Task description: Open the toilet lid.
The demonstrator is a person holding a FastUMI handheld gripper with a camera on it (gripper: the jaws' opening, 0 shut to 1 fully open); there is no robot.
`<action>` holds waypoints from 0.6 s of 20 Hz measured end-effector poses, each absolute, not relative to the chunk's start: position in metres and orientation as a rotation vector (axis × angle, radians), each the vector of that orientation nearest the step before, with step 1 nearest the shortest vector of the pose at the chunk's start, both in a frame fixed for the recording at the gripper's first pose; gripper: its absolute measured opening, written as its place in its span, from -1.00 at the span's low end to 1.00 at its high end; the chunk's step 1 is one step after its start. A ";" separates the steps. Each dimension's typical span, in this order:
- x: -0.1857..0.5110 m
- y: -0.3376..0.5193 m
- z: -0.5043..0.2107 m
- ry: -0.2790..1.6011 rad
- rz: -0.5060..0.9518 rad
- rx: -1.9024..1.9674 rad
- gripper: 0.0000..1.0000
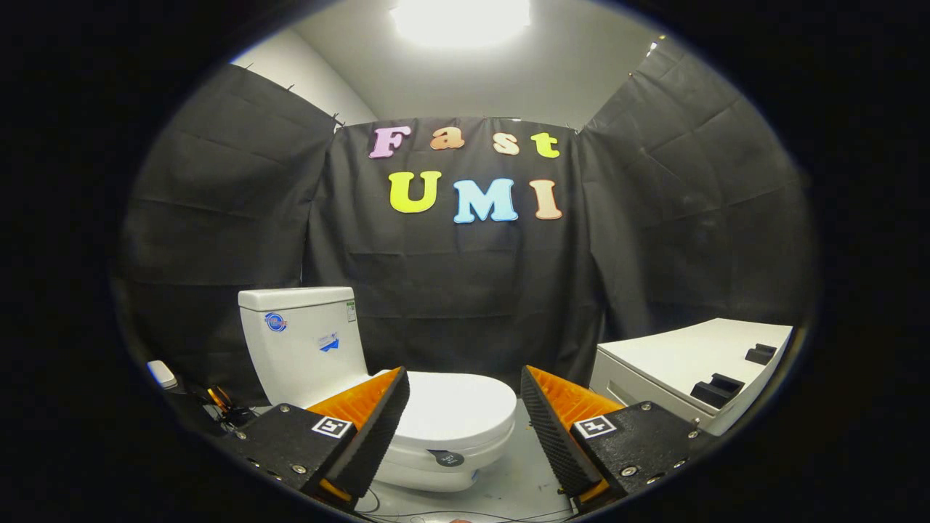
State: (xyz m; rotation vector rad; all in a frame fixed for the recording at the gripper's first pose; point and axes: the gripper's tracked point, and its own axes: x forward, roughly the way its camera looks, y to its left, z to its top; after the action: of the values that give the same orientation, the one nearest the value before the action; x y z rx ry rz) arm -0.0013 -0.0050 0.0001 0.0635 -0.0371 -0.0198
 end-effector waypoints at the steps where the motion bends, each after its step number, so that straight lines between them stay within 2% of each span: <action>1: -0.001 -0.004 -0.002 -0.037 -0.020 0.078 0.90; 12: 0.017 0.012 -0.055 0.045 -0.017 0.177 0.90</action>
State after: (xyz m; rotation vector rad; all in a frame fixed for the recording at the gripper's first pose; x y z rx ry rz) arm 0.0171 0.0123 -0.0549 0.1770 0.0449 -0.0169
